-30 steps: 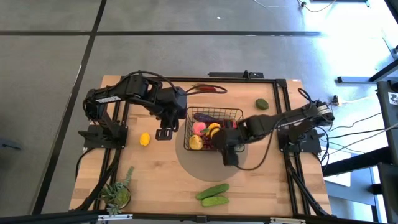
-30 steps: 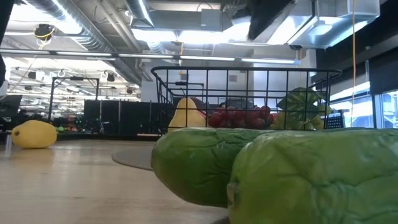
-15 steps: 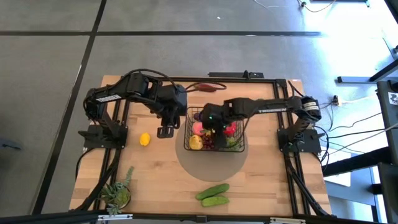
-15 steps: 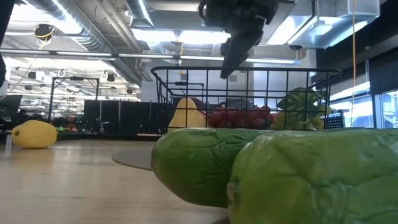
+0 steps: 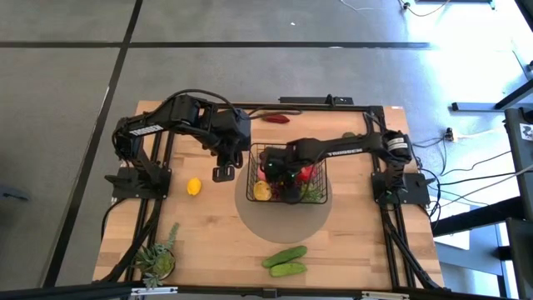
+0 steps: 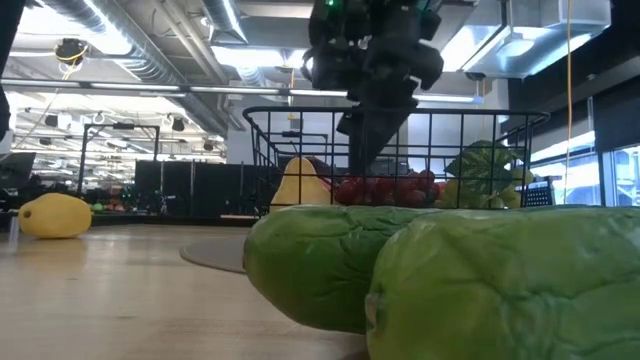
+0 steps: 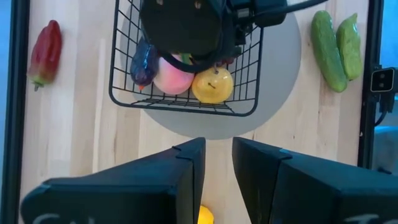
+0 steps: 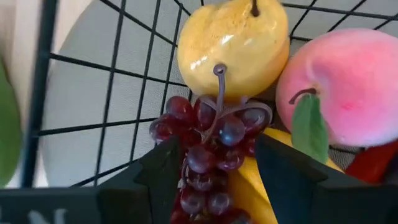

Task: Build produce basket
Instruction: Put the red grapes into the black wire basket

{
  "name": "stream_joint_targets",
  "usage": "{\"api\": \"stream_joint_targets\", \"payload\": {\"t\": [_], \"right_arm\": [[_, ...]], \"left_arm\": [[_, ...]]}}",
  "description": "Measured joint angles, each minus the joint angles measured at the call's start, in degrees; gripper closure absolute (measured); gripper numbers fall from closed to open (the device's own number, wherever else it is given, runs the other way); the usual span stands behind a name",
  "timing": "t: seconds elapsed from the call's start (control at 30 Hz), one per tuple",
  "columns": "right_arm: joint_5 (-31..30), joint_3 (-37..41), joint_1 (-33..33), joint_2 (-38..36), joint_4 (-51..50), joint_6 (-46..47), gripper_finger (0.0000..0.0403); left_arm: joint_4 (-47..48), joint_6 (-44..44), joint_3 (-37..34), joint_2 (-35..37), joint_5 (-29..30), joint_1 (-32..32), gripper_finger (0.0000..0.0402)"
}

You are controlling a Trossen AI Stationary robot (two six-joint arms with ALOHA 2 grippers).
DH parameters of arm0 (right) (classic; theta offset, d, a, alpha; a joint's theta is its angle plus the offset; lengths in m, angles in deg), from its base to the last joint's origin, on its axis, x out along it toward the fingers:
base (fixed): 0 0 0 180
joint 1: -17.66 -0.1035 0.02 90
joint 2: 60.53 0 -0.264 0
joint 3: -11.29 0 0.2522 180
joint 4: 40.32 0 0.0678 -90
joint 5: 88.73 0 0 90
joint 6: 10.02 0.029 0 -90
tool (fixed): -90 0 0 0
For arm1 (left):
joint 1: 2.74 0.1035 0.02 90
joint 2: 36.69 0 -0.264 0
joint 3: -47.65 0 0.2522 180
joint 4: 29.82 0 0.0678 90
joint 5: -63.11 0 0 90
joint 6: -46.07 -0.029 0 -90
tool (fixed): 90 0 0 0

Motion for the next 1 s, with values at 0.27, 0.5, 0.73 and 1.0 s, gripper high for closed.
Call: {"api": "stream_joint_targets", "payload": {"t": [0.27, 0.5, 0.73, 1.0], "right_arm": [[0.1, 0.0, 0.0, 0.4, 1.6, -0.7, 0.0223], [-0.1, 0.0, 0.0, 0.4, 1.7, -1.8, 0.0266], [-0.9, 0.0, 0.0, 0.4, 2.7, -3.6, 0.0270], [-1.0, 2.7, 0.0, 0.4, 3.8, -3.5, 0.0270]], "left_arm": [[0.0, 0.1, 0.0, 0.0, 0.0, 0.0, 0.0332], [0.0, 0.1, 0.0, 0.0, 0.0, 0.0, 0.0332], [0.0, 0.1, 0.0, 0.0, 0.0, 0.0, 0.0332], [0.0, 0.1, 0.0, 0.0, 0.0, 0.0, 0.0332]]}}
